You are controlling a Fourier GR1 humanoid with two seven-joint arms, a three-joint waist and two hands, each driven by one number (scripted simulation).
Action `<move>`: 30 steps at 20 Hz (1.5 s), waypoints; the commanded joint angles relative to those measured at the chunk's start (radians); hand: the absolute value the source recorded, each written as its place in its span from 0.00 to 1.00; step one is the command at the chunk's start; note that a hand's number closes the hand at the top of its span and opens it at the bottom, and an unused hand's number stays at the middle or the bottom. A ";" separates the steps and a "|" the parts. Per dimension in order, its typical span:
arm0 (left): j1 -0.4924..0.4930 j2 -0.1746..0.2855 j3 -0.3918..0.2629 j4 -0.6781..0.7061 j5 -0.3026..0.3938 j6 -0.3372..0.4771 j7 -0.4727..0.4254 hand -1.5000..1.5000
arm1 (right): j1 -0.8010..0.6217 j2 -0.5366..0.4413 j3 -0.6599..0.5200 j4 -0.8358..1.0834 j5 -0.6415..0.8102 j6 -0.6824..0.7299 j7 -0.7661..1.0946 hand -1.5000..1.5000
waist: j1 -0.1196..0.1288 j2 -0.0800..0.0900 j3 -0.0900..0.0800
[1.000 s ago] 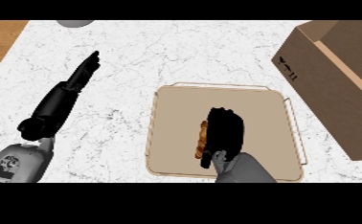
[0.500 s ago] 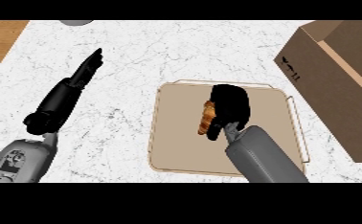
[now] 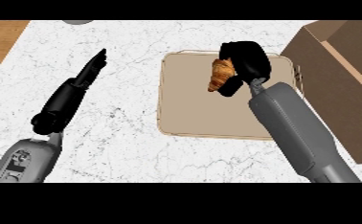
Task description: Pick the croissant from the tray and place it in the cardboard box
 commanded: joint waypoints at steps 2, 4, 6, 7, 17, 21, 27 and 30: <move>0.042 0.005 0.038 -0.009 0.003 -0.015 -0.032 0.50 | -0.093 -0.026 -0.007 -0.004 0.074 -0.017 -0.036 1.00 | -0.012 -0.007 -0.001; -0.022 -0.020 0.026 0.011 -0.018 0.000 0.037 0.50 | -0.072 -0.034 -0.024 -0.119 0.070 -0.007 0.000 1.00 | -0.028 -0.011 -0.001; 0.017 -0.025 0.023 -0.005 -0.016 -0.005 0.010 0.50 | -0.076 -0.049 -0.080 -0.149 0.070 -0.034 0.059 1.00 | -0.028 -0.011 -0.001; -0.003 0.015 0.072 0.057 0.021 -0.059 -0.038 0.50 | -0.097 -0.016 -0.089 -0.141 0.085 -0.052 0.112 1.00 | -0.028 -0.009 -0.002; 0.003 -0.025 0.055 0.032 -0.031 -0.020 -0.020 0.50 | -0.117 -0.170 -0.367 -0.201 0.064 -0.103 0.290 1.00 | -0.030 -0.008 -0.001; 0.024 -0.010 0.060 -0.061 -0.020 -0.039 0.038 0.50 | -0.106 -0.253 -0.488 -0.058 0.018 -0.180 0.191 1.00 | -0.013 -0.006 0.000; 0.009 -0.027 0.074 0.082 -0.071 -0.043 -0.061 0.50 | -0.092 -0.360 -0.485 0.059 0.036 -0.074 0.101 1.00 | -0.025 -0.003 -0.001; 0.000 -0.020 0.087 0.011 -0.019 -0.075 0.013 0.50 | -0.118 -0.430 -0.527 0.174 -0.018 0.056 0.059 1.00 | -0.015 -0.003 -0.001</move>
